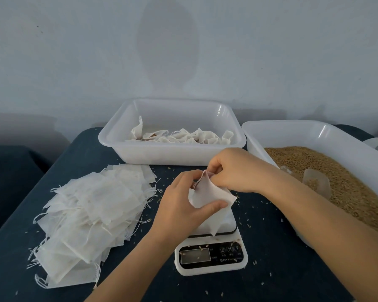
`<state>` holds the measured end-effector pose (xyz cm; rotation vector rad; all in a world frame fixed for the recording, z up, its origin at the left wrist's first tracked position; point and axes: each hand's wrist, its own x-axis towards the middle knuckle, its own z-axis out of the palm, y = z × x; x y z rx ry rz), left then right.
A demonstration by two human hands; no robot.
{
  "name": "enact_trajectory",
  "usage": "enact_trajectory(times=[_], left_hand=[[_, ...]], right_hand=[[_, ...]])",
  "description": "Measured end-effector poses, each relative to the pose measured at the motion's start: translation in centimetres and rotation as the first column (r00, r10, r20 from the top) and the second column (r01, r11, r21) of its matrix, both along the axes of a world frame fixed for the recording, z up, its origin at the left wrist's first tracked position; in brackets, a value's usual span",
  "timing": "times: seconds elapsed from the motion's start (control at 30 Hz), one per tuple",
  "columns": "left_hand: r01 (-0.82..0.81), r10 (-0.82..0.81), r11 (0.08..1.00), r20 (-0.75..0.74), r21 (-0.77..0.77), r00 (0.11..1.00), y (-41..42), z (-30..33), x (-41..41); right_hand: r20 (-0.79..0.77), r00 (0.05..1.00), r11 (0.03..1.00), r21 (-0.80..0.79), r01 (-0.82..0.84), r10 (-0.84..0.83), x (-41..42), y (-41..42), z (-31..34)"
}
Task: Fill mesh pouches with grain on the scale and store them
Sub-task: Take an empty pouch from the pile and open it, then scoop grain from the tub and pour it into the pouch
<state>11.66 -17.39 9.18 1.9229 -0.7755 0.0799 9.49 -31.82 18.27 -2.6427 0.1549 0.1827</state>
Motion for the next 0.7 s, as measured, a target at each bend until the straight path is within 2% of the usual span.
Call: enact_trajectory(times=[0.13, 0.2, 0.3, 0.43, 0.53, 0.63, 0.7], left_hand=[[-0.001, 0.003, 0.998, -0.029, 0.062, 1.0, -0.4, -0.1, -0.2], [-0.004, 0.004, 0.999, -0.009, 0.044, 1.0, -0.7, 0.0, -0.2], [0.007, -0.007, 1.0, -0.019, -0.003, 1.0, -0.6, 0.0, 0.0], [0.031, -0.031, 0.999, -0.043, 0.014, 0.999, 0.0, 0.0, 0.4], [0.038, -0.037, 0.999, -0.05, 0.009, 0.998, 0.2, -0.2, 0.6], [0.018, -0.017, 1.0, -0.045, 0.013, 0.999, 0.2, -0.4, 0.7], [-0.006, 0.006, 1.0, -0.036, 0.005, 0.999, 0.3, -0.5, 0.9]], right_hand=[[0.083, 0.994, 0.996, 0.055, 0.073, -0.077, 0.0, 0.3, -0.3], [0.093, 0.993, 0.995, 0.064, 0.073, -0.079, 0.0, 0.5, -0.6], [0.075, 0.995, 0.995, 0.077, 0.061, -0.066, -0.1, 0.3, -0.7], [0.045, 0.999, 0.998, 0.068, 0.011, -0.015, -0.6, -0.1, -0.6], [0.009, 1.0, 0.992, 0.128, -0.005, 0.004, -1.7, -1.2, 0.5], [0.131, 0.974, 0.966, 0.21, 0.154, -0.184, -3.4, -5.0, 3.0], [0.208, 0.918, 0.937, 0.17, 0.306, -0.338, -4.7, -9.0, 4.5]])
